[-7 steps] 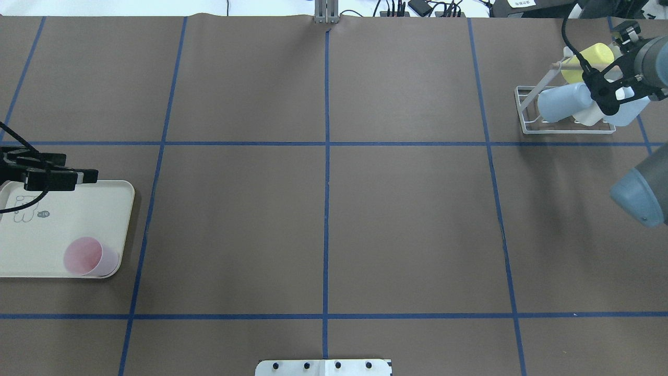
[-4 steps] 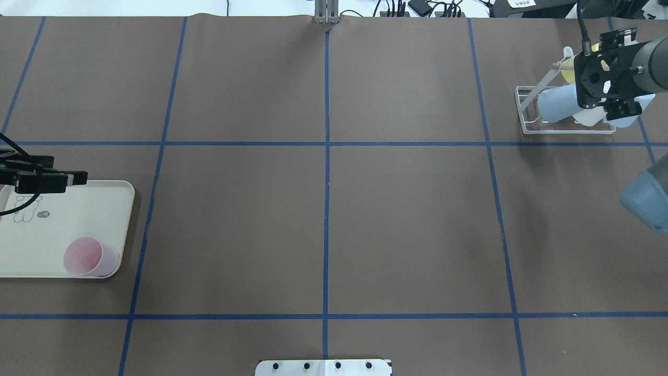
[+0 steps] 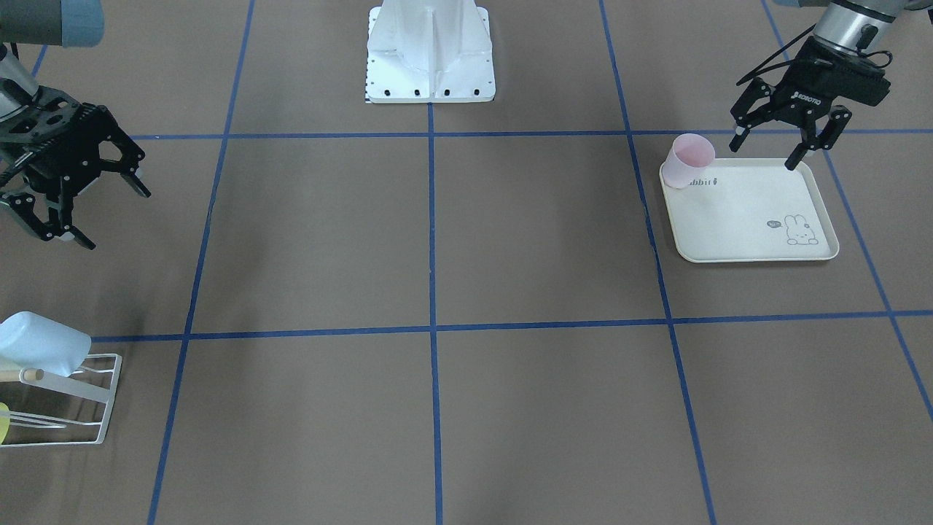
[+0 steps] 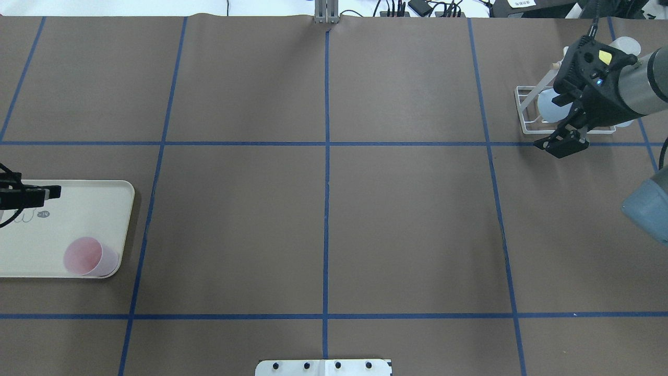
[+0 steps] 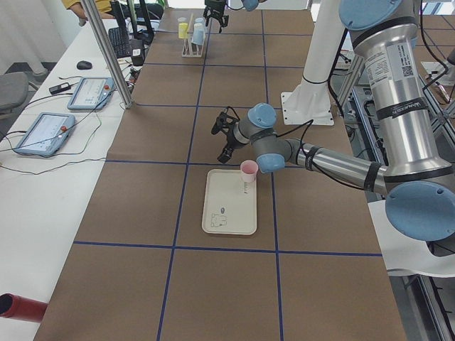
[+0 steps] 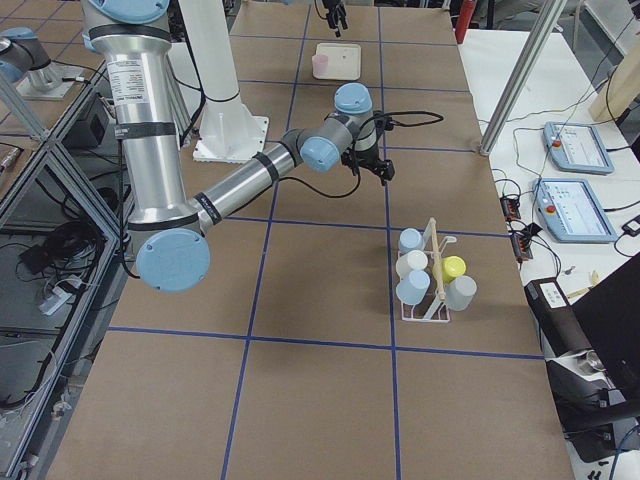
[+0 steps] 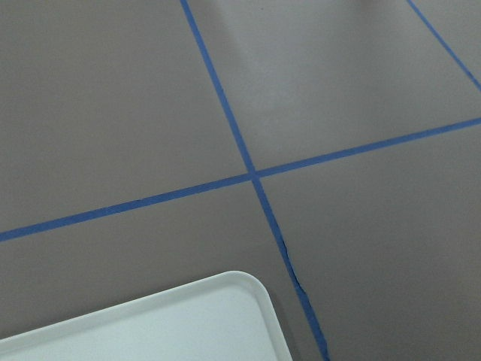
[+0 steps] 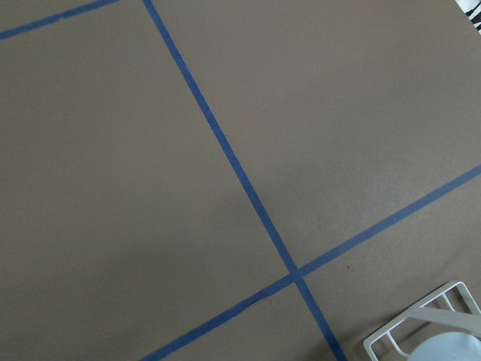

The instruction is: Transfer IKEA cup to right arm and place on rack

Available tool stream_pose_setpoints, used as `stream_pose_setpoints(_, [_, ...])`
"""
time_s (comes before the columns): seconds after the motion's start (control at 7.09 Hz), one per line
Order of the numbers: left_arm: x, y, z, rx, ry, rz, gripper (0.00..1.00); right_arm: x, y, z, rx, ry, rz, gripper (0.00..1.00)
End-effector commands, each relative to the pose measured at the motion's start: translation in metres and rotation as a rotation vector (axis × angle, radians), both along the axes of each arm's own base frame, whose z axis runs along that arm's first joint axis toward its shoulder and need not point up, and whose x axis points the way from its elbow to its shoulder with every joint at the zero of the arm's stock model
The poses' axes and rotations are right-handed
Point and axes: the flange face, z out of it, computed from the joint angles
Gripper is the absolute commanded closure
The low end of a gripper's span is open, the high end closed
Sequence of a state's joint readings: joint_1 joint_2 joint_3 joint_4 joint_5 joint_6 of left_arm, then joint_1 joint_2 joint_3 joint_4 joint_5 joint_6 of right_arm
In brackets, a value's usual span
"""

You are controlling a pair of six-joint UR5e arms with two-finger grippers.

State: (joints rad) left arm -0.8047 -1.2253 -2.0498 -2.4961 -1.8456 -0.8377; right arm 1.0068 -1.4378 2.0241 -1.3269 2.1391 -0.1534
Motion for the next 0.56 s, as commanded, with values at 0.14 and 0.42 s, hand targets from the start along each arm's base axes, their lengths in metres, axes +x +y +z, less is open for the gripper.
stream_pose_setpoints(0.14, [0.053, 0.032, 0.032, -0.081, -0.046, 0.035, 0.0, -0.002, 0.001, -0.001, -0.003, -0.004, -0.002, 0.0])
stream_pose_setpoints(0.42, [0.069, 0.049, 0.039, -0.112, -0.051, 0.061, 0.02, -0.001, 0.002, -0.002, -0.002, -0.005, -0.002, 0.0])
